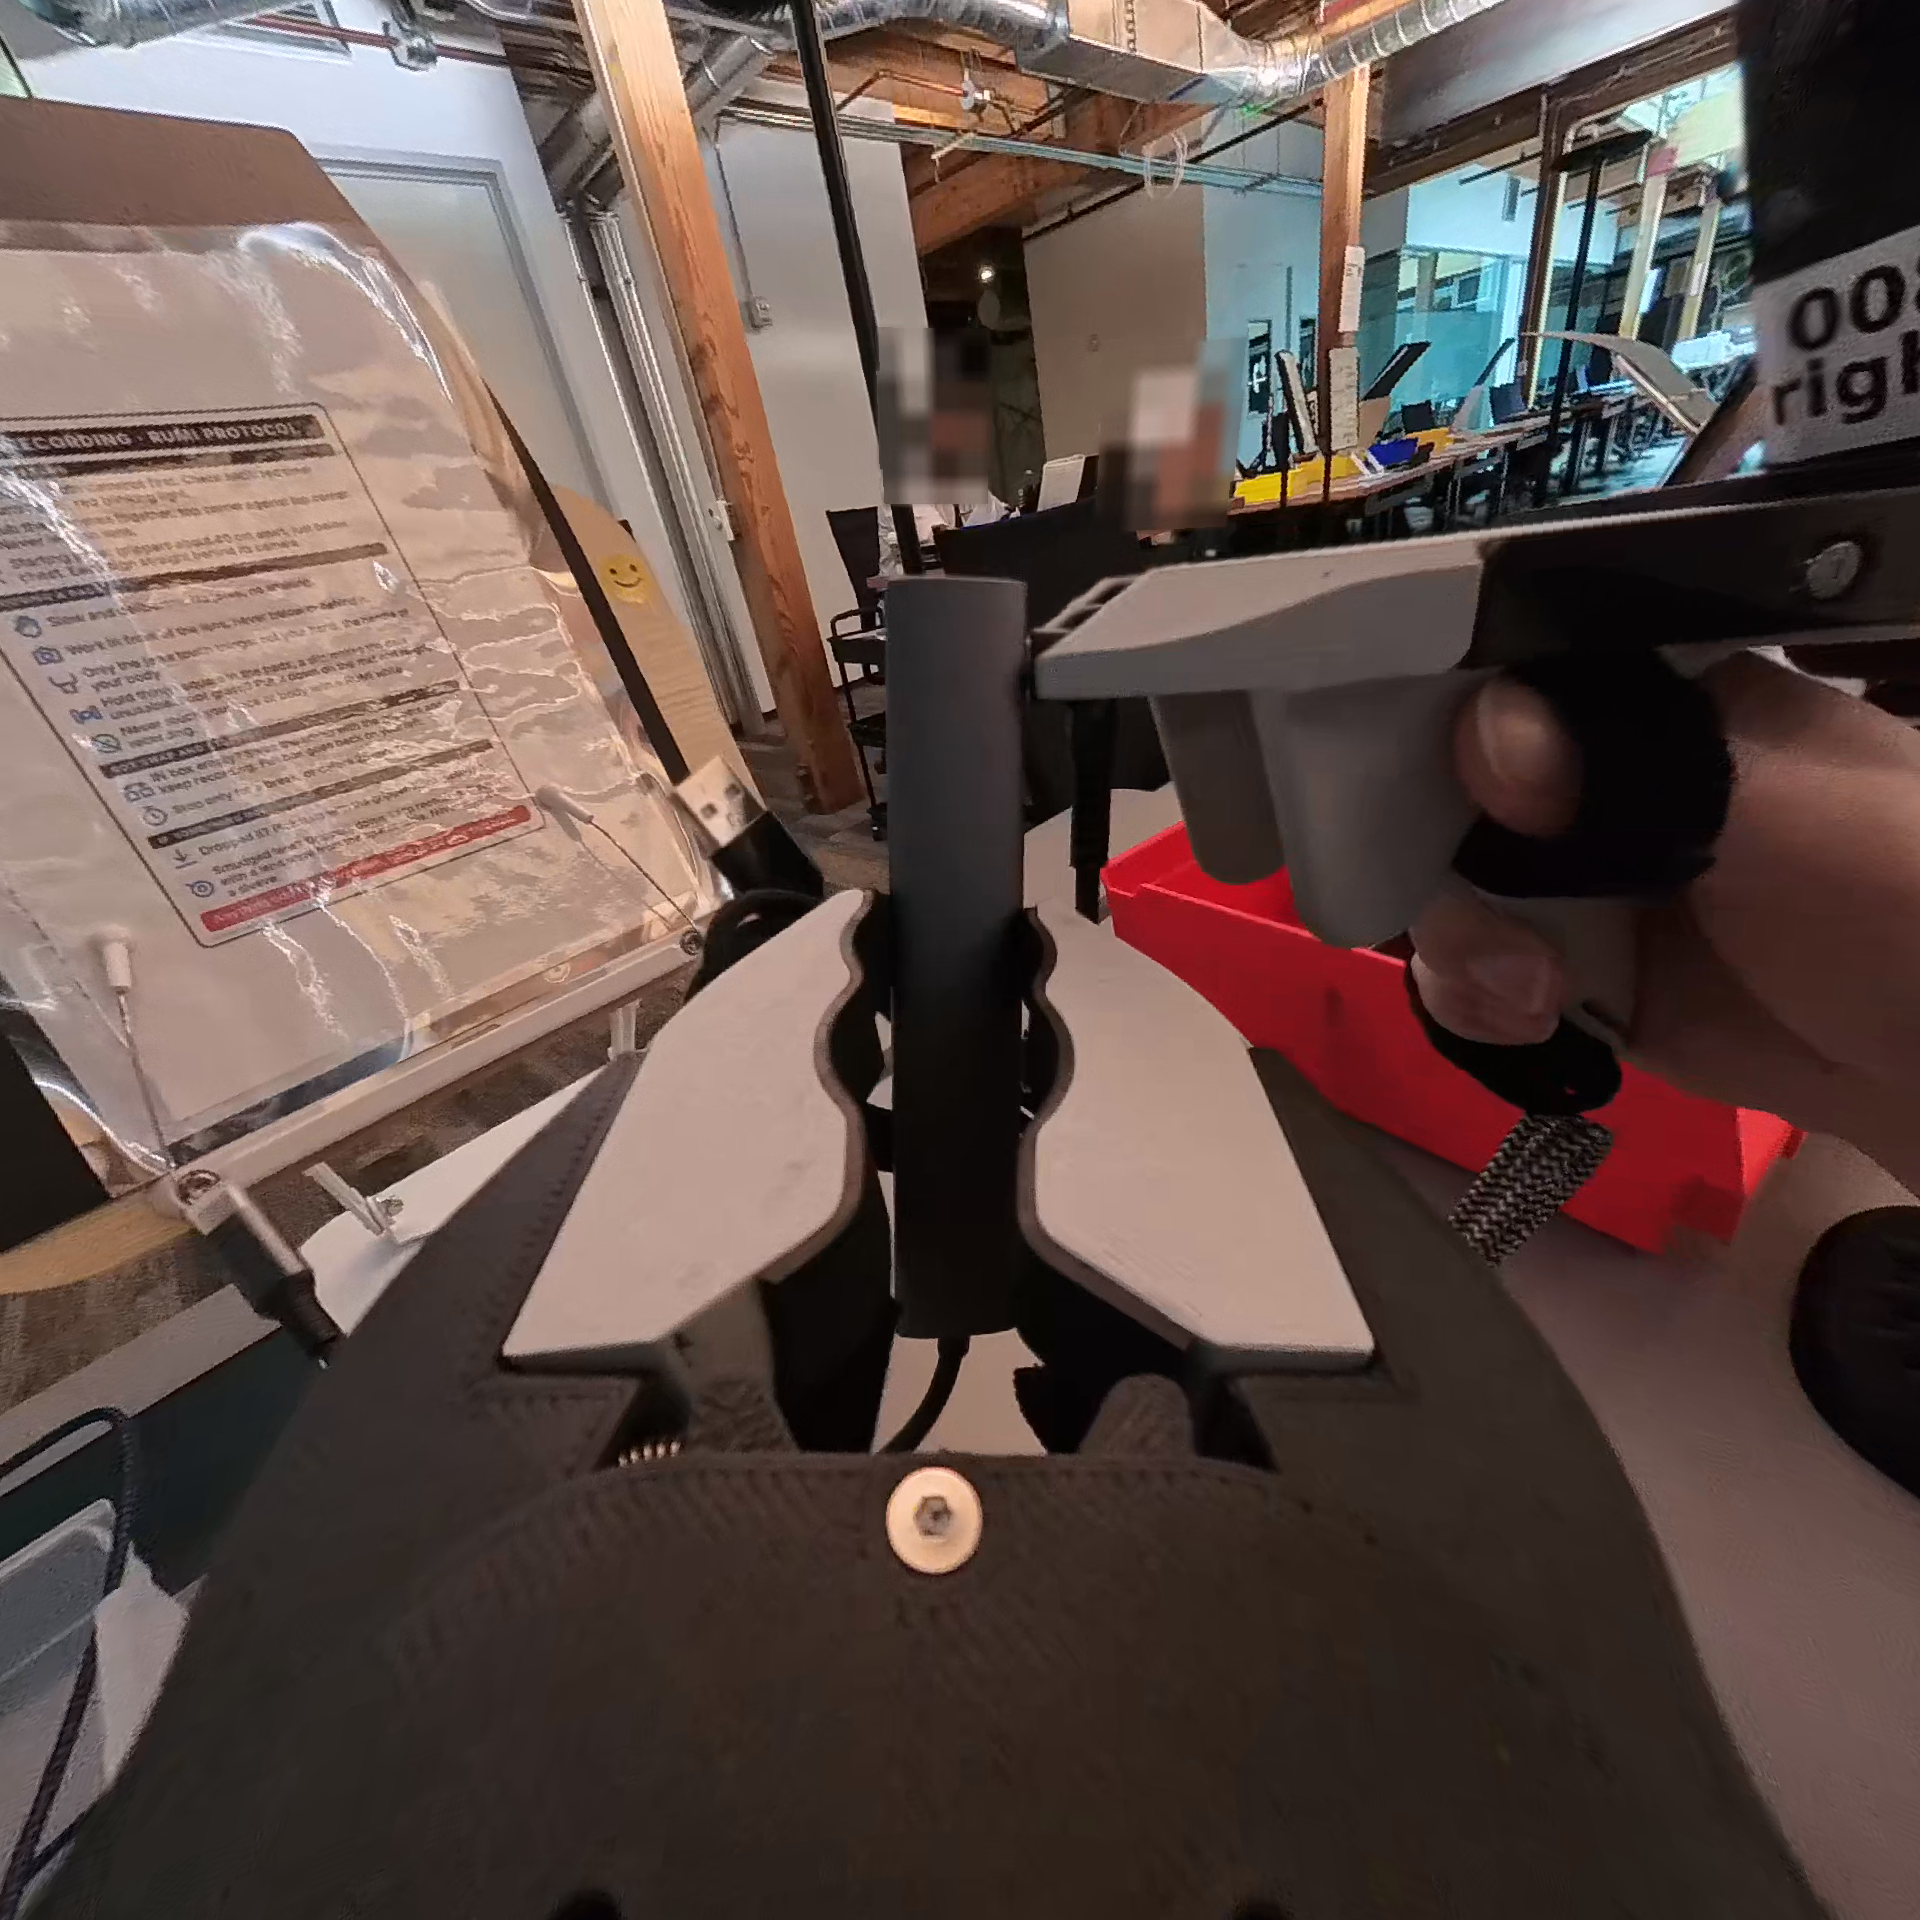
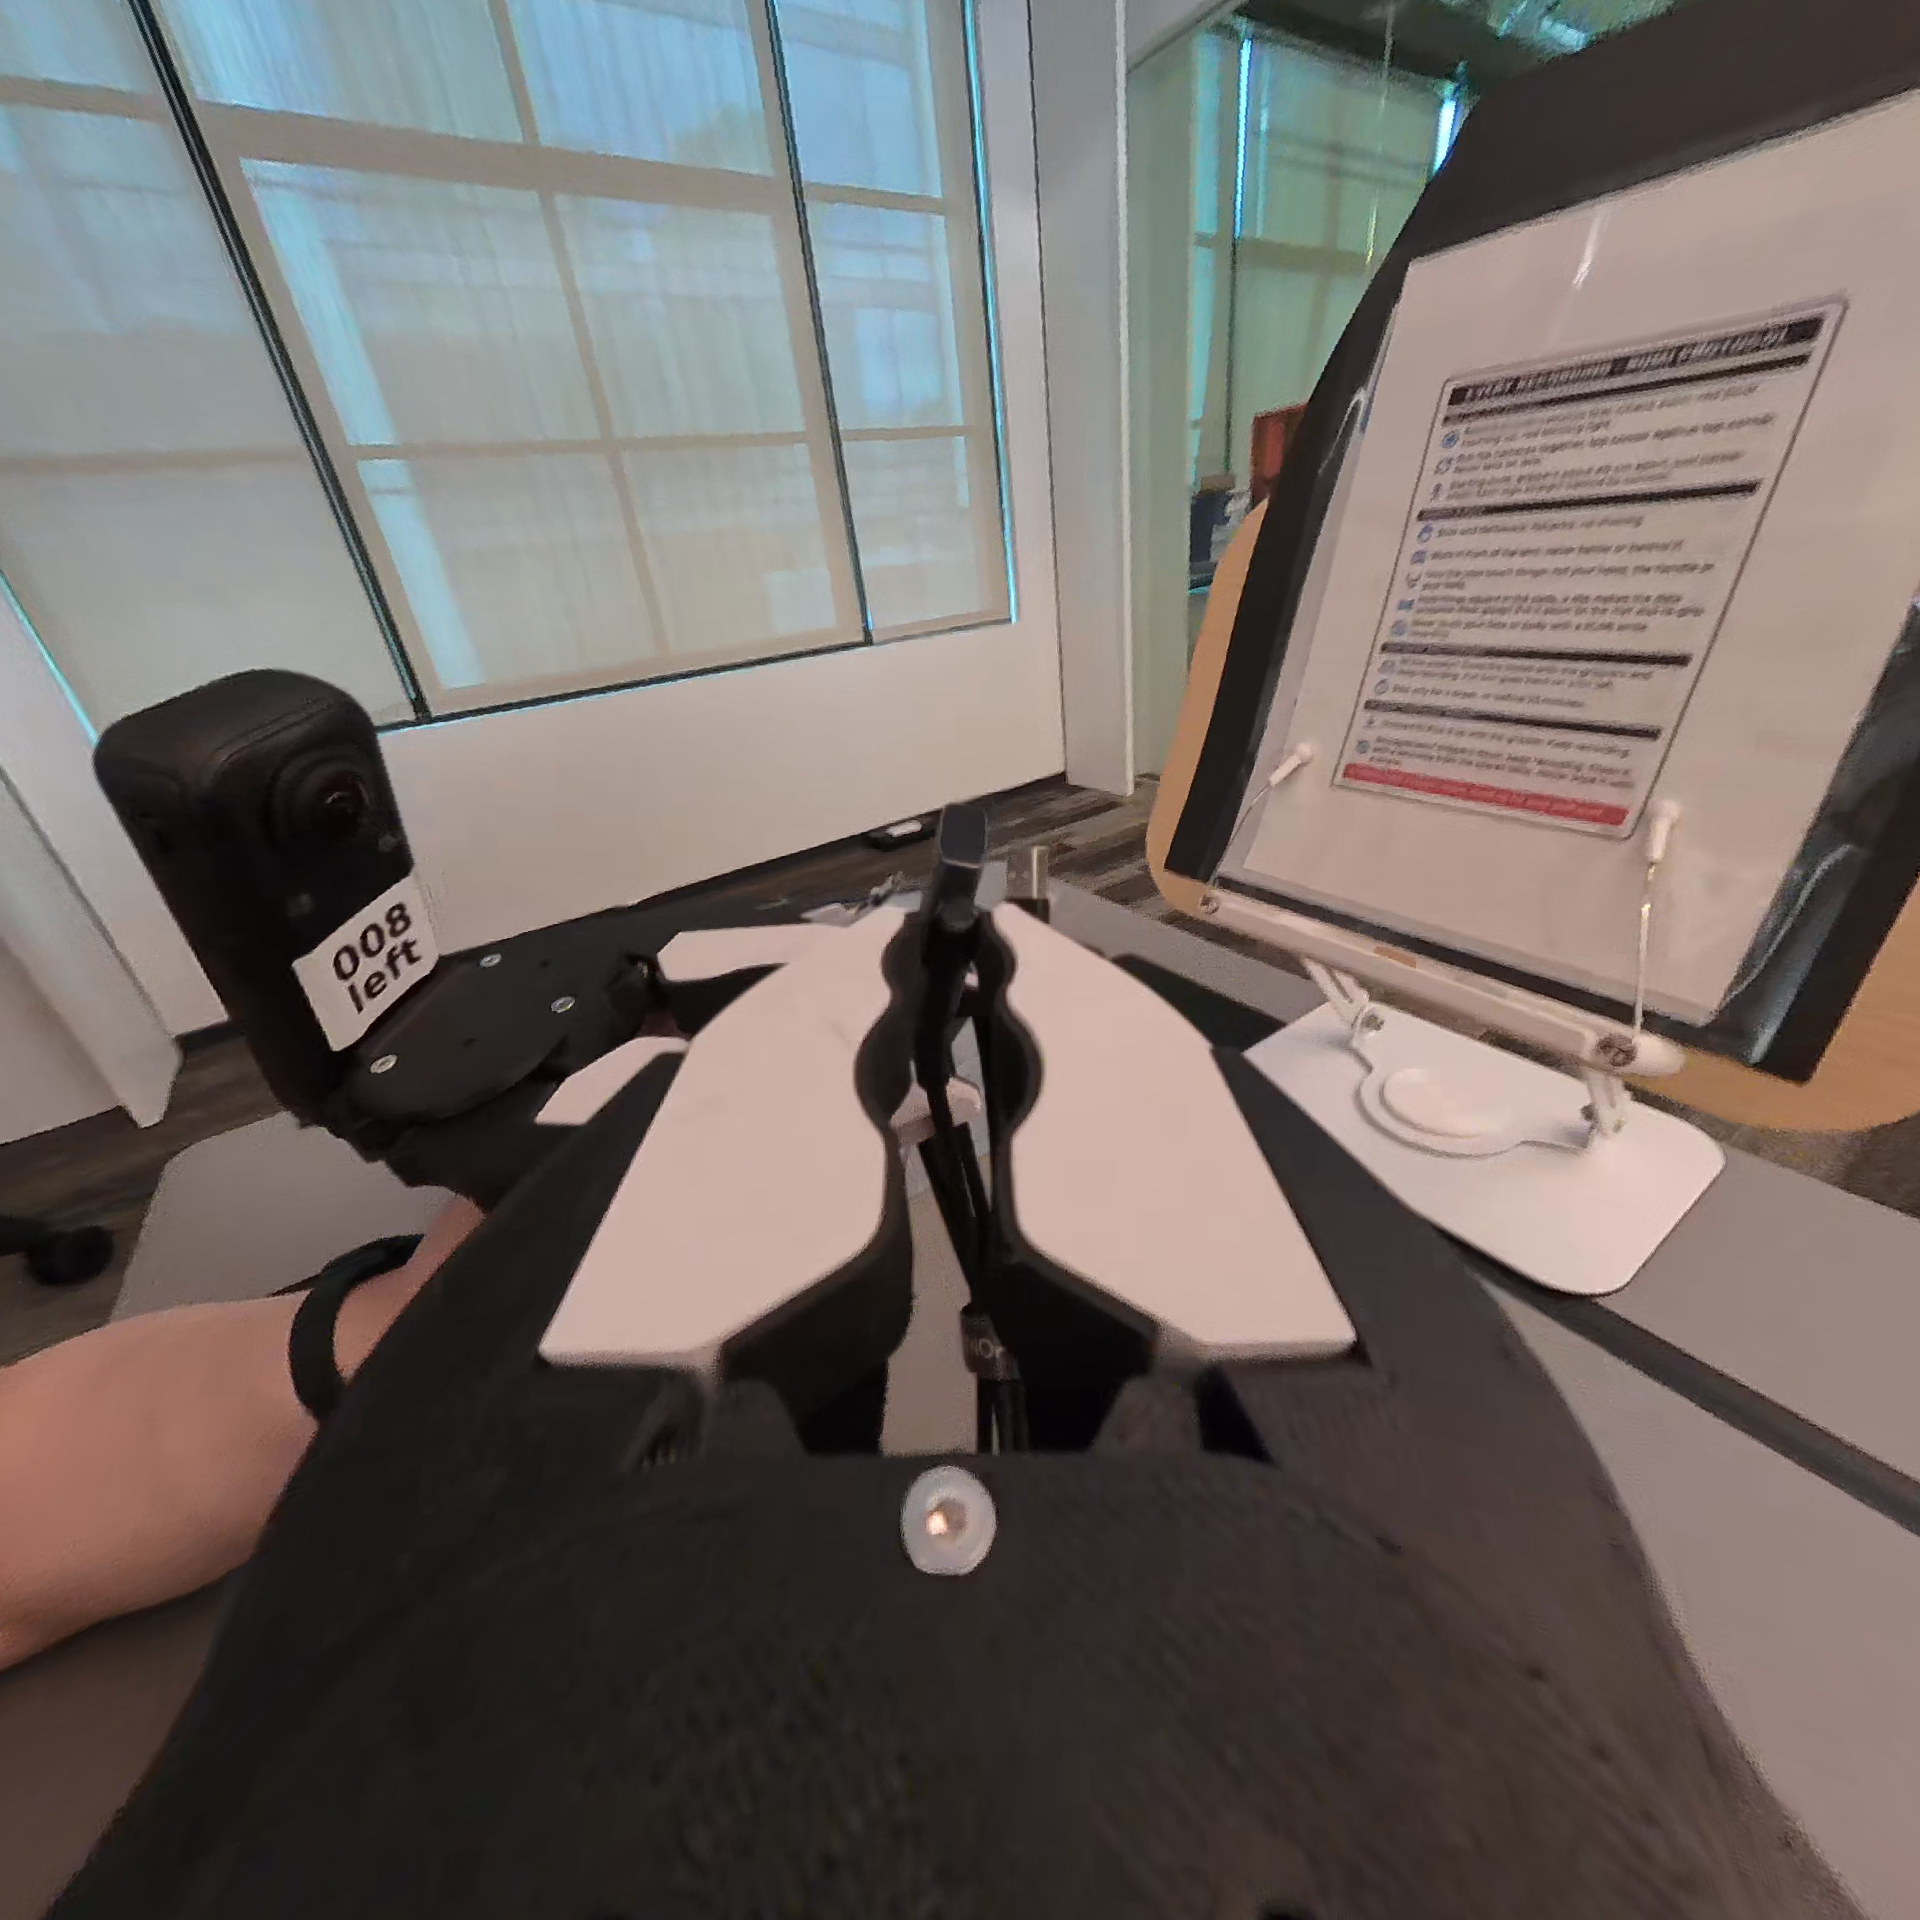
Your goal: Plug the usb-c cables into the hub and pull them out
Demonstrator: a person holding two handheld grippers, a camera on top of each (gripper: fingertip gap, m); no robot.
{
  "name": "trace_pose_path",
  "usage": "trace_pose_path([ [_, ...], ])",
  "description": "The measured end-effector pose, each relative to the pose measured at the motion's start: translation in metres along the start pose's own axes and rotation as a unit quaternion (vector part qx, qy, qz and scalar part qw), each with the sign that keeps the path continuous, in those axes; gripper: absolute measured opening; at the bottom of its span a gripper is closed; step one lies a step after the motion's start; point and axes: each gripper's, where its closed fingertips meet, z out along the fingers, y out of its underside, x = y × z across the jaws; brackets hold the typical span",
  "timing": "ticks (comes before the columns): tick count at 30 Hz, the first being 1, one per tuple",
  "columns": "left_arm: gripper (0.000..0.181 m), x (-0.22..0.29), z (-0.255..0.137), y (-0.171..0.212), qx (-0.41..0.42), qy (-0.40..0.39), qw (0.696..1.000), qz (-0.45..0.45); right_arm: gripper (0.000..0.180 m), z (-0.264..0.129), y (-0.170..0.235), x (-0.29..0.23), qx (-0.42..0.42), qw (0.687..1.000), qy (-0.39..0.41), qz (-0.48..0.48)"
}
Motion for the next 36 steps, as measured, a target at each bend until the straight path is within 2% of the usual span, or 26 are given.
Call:
trace_pose_path([
  [4, 0.023, 0.005, 0.001, 0.002, -0.009, 0.019, 1.000, -0.016, 0.008, -0.002, 0.002, -0.006, -0.024, 0.999, -0.022, 0.015],
  [11, 0.024, 0.001, -0.004, -0.006, -0.007, -0.005, 1.000, 0.010, 0.008, -0.003, -0.002, -0.018, -0.027, 0.999, -0.010, -0.030],
  [19, 0.024, -0.002, -0.006, -0.007, -0.032, -0.044, 0.991, 0.119, 0.008, 0.001, 0.004, -0.021, -0.047, 0.998, -0.005, -0.036],
  [23, 0.024, -0.005, -0.007, -0.009, -0.030, -0.025, 0.996, 0.078, 0.009, 0.002, 0.004, -0.021, -0.040, 0.998, -0.002, -0.049],
  [26, 0.024, -0.008, -0.010, -0.013, -0.015, -0.032, 0.996, 0.080, 0.008, 0.005, 0.007, -0.022, -0.043, 0.998, 0.002, -0.055],
  [29, 0.024, -0.004, -0.009, -0.012, -0.017, -0.028, 0.996, 0.086, 0.008, 0.003, -0.001, -0.022, -0.001, 0.998, 0.006, -0.061],
  [32, 0.024, -0.003, -0.007, -0.009, -0.015, -0.019, 0.998, 0.061, 0.008, 0.003, 0.003, -0.020, -0.022, 0.998, 0.007, -0.060],
  [36, 0.023, -0.004, -0.007, -0.012, -0.010, -0.026, 0.999, 0.043, 0.008, 0.003, 0.001, -0.020, 0.000, 0.998, 0.013, -0.063],
])
